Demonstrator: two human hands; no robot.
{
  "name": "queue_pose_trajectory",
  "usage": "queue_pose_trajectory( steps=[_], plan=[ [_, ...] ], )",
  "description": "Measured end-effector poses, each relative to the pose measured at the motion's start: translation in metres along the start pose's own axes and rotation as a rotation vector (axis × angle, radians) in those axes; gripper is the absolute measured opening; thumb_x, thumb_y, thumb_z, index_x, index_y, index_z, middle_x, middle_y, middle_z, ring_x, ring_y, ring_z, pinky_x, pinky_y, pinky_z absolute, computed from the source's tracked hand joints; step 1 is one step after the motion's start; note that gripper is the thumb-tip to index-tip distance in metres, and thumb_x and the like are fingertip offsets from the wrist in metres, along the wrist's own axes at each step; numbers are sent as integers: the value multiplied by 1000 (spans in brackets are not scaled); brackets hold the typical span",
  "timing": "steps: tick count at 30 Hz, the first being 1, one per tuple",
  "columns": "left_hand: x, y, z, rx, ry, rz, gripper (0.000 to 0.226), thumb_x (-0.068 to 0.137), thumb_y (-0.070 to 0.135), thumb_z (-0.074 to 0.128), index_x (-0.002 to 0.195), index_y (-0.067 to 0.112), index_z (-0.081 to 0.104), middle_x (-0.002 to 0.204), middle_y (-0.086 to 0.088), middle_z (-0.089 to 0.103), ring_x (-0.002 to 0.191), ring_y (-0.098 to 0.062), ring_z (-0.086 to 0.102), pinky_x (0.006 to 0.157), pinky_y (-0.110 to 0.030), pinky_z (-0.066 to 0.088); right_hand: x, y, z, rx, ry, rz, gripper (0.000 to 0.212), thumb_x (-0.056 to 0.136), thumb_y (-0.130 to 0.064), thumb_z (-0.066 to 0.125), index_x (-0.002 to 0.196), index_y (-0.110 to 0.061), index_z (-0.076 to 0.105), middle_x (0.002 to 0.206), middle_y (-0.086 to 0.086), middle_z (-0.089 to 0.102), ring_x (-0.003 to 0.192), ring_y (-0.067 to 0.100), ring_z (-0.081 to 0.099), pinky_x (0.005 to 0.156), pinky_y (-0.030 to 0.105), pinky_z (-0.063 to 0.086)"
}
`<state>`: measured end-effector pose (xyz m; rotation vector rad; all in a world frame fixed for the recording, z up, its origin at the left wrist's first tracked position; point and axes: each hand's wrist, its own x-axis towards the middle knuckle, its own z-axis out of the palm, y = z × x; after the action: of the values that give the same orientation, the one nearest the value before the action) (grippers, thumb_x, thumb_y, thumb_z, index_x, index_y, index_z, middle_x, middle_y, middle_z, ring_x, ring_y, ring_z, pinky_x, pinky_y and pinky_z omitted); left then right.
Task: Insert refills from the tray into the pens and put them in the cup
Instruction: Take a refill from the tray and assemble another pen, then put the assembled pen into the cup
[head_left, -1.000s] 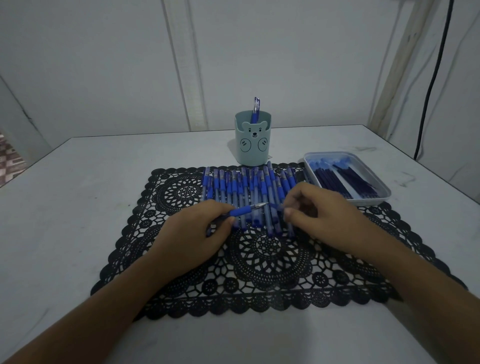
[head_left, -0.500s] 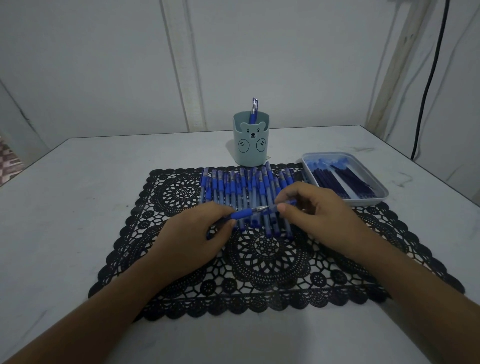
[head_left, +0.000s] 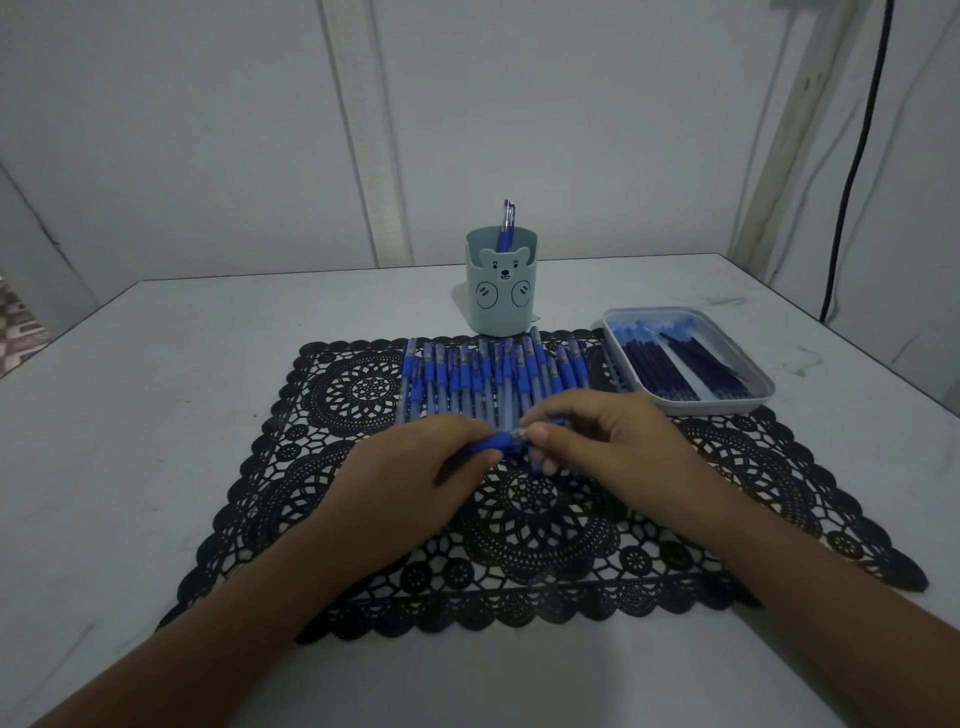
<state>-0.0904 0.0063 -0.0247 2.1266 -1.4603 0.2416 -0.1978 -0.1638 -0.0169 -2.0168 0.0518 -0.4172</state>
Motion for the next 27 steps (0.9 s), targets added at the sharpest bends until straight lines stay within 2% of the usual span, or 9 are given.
queue_pose_trajectory(
  steps=[2,4,10,14,17,19,21,24,27],
  plan=[
    [2,2,0,-56,-5,-8,44,84,50,35,98,22,66,74,11,62,62,-4,54,56,-23,47,0,-1,0,18,0,-18,10,85,-14,60,90,-17,68,69,0,68,61,5,63,61,12,48],
    [4,3,0,-115,-10,14,46,84,48,36,98,18,67,73,8,63,63,-7,55,59,-22,46,0,-3,0,1,-8,-38,10,85,-13,59,91,-15,67,69,0,67,60,2,61,60,10,46],
    [7,1,-8,-316,-119,6,45,83,50,42,86,13,68,65,-3,64,55,-19,54,52,-27,43,-4,-5,1,-110,-5,-157,11,86,-15,60,92,-22,65,71,-4,66,65,7,63,65,18,52],
    [17,2,-14,-333,-188,-84,16,90,31,52,82,28,65,69,10,65,59,-9,56,54,-15,43,0,-2,2,-144,74,-171,9,88,-21,58,93,-22,65,76,-3,67,68,10,62,66,23,53],
    [21,3,-16,-272,-201,-146,20,93,21,49,98,38,58,73,15,64,62,0,56,56,-10,42,6,10,0,-323,133,-210,34,90,-41,45,109,-21,64,94,-15,63,89,0,56,81,15,45],
    [23,1,-21,-220,-165,-177,20,93,22,48,104,34,58,76,12,63,62,-4,55,55,-14,43,8,20,-3,-459,128,-197,51,89,-46,33,122,-16,58,108,-9,59,106,5,50,95,23,39],
    [29,-5,-26,-202,-98,-235,14,92,21,49,99,31,57,80,9,63,70,-12,59,62,-20,46,9,30,-5,-582,103,-154,57,89,-48,31,129,-11,51,123,0,55,119,11,43,104,27,32],
    [51,-12,-38,-195,49,-308,8,92,19,50,98,22,55,86,5,61,74,-11,56,62,-19,44,11,36,-3,-730,-3,-95,51,96,-41,37,140,-14,35,143,1,37,134,13,27,107,17,11],
    [93,-15,-55,-268,320,-350,11,92,19,52,101,20,57,85,8,55,67,0,46,59,-15,37,11,37,0,-774,-47,-73,50,97,-36,36,143,-17,29,149,-2,28,136,11,21,102,11,5]
  ],
)
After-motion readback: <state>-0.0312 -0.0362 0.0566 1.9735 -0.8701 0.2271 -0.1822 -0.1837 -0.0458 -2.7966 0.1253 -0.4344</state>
